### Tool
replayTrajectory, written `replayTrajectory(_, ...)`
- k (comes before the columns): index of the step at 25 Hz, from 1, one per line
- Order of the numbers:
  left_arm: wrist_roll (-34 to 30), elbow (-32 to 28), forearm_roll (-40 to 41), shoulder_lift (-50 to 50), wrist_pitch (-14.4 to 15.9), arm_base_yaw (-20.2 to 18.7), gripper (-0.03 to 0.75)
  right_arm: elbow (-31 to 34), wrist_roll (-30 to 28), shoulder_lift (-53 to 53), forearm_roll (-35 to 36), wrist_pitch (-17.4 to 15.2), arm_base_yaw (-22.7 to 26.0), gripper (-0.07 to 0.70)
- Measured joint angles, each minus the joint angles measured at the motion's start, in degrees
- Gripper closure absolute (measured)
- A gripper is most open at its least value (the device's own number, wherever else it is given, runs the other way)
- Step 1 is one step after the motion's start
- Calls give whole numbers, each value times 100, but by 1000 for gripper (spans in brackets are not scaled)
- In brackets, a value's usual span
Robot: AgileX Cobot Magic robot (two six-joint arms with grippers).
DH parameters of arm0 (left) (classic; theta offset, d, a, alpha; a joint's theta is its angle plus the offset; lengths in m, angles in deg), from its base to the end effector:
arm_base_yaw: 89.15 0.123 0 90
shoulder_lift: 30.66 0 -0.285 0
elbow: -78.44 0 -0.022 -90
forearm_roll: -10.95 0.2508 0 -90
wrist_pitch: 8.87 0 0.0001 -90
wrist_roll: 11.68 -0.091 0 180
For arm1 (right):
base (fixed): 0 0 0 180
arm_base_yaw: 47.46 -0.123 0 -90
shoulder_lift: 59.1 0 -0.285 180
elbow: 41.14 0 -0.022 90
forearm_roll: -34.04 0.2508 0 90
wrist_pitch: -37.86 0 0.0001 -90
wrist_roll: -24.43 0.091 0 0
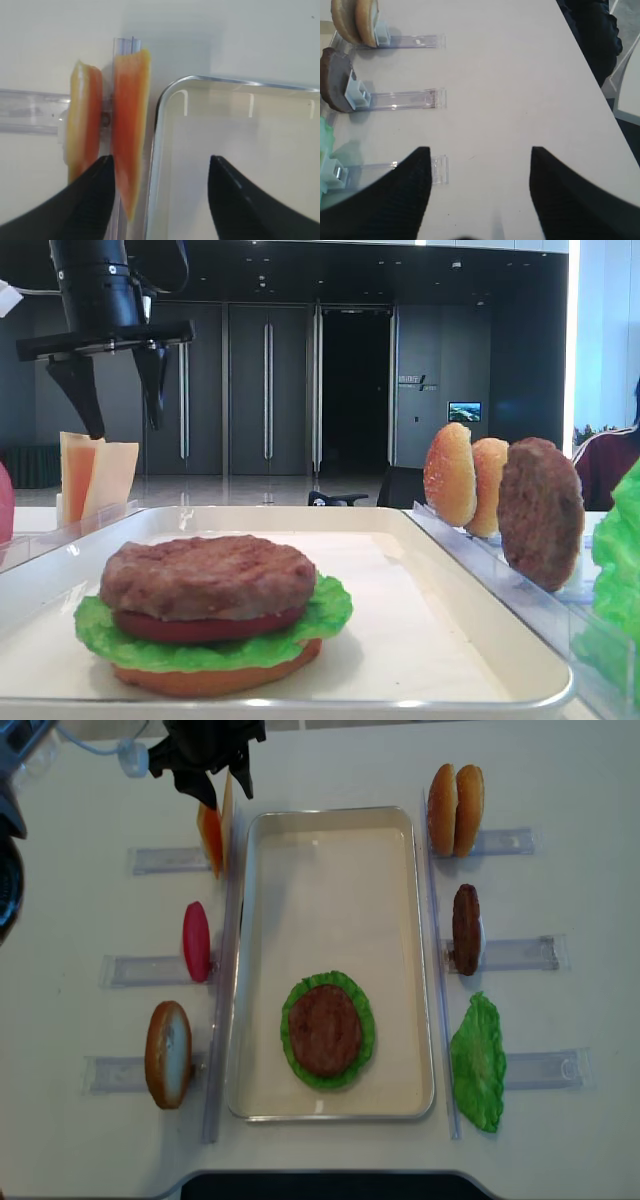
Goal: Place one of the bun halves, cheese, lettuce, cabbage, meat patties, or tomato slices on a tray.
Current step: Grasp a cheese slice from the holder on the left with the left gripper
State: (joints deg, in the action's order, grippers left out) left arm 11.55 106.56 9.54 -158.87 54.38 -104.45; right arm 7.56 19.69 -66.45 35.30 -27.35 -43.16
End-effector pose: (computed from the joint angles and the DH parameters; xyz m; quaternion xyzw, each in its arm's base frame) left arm 0.4365 -0.1215 0.2375 -0.0723 0.9867 -0.0588 0.1329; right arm -0.0090 0.0025 0.2705 -0.0042 0.8714 -0.0277 0.4898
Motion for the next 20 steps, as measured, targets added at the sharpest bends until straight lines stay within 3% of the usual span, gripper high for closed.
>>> replayTrajectory(17,-86,147,749,-391,118,-66,265,0,0,0,0,0,0,192)
replayTrajectory(20,-86,147,780,-407,118,-66,307,0,0,0,0,0,0,192)
